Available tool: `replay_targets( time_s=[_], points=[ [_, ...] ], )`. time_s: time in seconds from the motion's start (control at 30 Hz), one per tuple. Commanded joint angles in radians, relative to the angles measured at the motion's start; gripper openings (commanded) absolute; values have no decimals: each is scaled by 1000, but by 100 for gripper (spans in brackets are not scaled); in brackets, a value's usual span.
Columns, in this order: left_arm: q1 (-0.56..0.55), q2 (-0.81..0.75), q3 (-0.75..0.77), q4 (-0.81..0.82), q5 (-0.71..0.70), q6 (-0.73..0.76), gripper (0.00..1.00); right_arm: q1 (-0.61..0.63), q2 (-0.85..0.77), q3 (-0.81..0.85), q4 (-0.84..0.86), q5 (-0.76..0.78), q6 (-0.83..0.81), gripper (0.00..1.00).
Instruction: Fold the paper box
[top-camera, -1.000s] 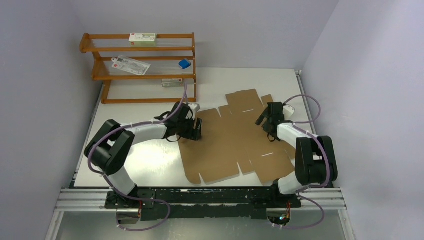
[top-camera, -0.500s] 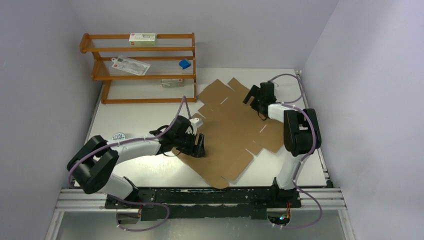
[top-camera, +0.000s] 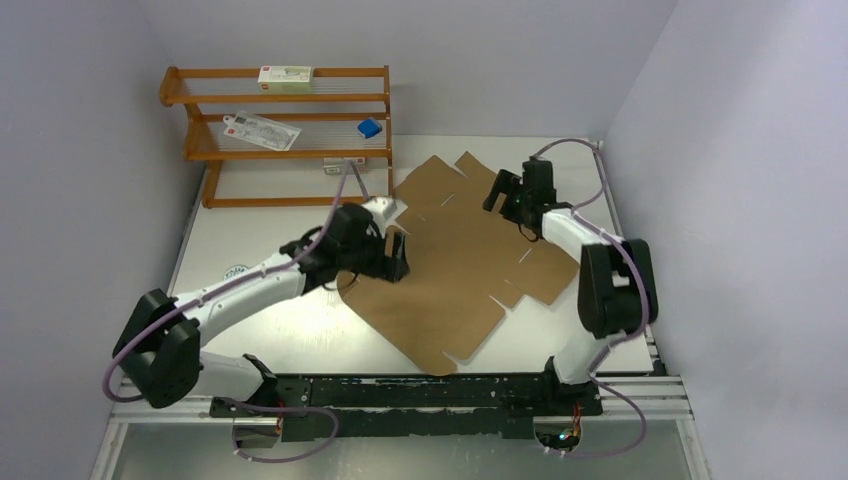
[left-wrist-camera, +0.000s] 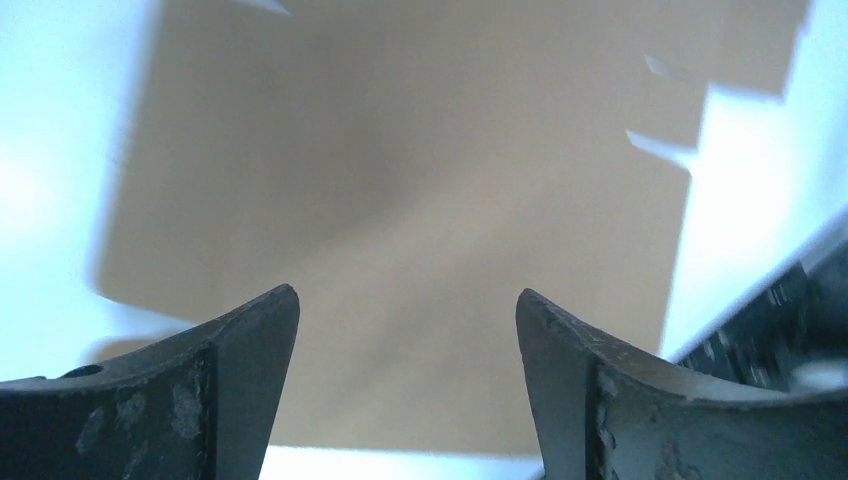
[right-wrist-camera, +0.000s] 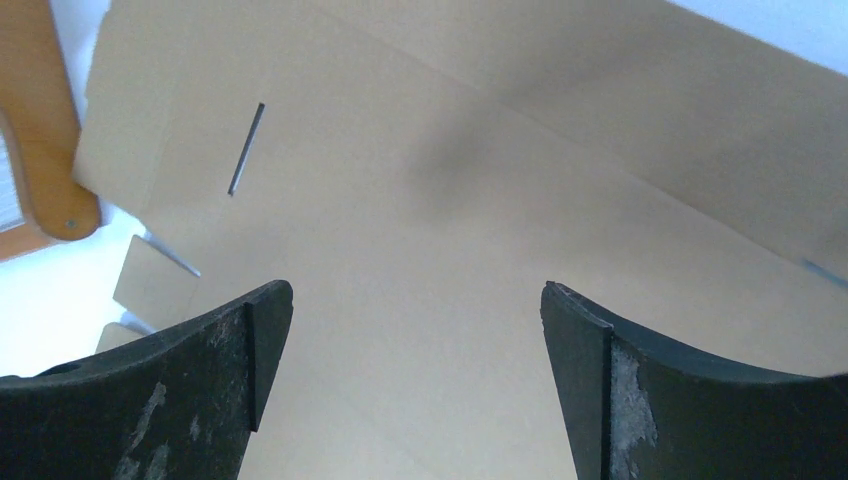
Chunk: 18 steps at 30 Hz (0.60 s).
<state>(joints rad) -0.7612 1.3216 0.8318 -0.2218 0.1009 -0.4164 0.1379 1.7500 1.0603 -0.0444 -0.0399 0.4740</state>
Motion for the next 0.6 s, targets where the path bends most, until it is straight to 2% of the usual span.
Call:
replay_targets(
  time_s=[0.0, 0.3, 0.43, 0.57],
  points=[
    [122, 119, 117, -27, -99, 103, 84, -2, -173, -102, -88, 132, -4, 100],
    [215, 370, 245, 49, -99, 126, 80, 4, -415, -330, -66, 127, 31, 100],
    [220, 436, 262, 49, -83, 131, 78, 7, -446, -370, -61, 94, 35, 100],
    [220, 442, 215, 74, -88, 120, 77, 12, -457, -392, -48, 79, 29, 100]
  ],
)
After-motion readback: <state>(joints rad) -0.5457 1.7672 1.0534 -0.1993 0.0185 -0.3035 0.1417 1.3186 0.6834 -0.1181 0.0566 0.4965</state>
